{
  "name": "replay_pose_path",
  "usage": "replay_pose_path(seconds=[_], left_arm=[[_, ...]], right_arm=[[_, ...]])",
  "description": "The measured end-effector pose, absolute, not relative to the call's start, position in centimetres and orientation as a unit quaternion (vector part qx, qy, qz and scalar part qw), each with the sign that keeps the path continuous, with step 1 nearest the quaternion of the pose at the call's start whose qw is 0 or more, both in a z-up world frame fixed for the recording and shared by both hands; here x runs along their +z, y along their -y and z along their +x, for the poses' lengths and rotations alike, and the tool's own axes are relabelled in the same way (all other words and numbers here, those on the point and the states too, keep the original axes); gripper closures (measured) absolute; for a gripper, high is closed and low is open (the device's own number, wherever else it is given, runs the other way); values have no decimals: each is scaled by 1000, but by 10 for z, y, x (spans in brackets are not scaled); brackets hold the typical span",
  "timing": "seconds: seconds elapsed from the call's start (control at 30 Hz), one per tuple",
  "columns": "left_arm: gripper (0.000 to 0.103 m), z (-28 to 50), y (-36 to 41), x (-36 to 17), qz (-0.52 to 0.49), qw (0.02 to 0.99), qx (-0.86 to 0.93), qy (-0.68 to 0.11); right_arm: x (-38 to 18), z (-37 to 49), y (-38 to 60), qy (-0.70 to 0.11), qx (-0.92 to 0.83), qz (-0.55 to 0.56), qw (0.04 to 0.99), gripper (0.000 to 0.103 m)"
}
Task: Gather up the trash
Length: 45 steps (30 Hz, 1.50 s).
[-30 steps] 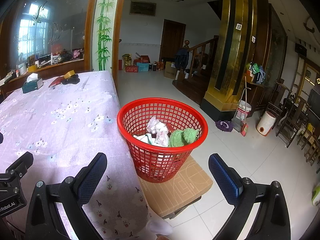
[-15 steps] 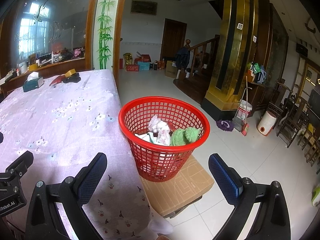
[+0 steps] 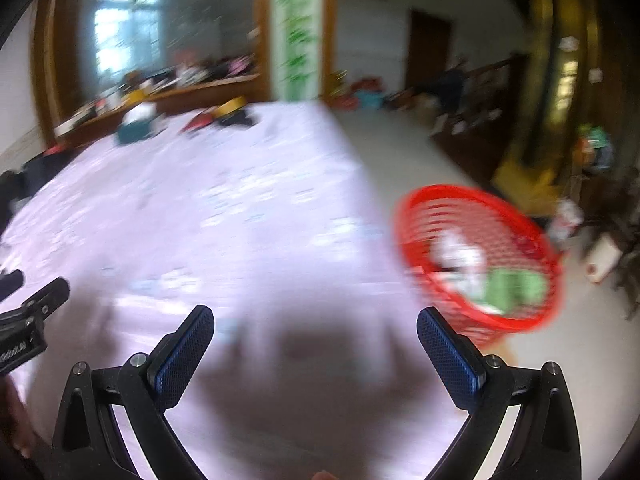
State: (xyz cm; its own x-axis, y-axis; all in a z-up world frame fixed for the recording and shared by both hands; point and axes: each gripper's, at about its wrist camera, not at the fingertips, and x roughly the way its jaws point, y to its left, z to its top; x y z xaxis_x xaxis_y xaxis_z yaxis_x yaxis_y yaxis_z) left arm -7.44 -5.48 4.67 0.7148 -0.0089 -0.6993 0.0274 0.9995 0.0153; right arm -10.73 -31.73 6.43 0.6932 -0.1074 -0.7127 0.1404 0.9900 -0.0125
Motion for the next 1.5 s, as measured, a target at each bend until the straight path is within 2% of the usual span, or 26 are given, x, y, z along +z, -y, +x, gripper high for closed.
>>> replay_pose_path(seconds=[0.23, 0.43, 0.77, 1.5], left_arm=[[5, -45, -1, 32, -4, 906, 34, -422], [5, -26, -35, 23, -12, 894, 52, -445], [5, -12, -34, 10, -4, 877, 19, -481], [0, -7, -34, 7, -13, 874, 16, -486]], right_arm=[[33, -36, 243, -448, -3, -5, 894, 0], [14, 3, 220, -492, -4, 20, 870, 1], [14, 18, 218, -490, -35, 9, 871, 0], [14, 19, 219, -490, -35, 9, 871, 0]])
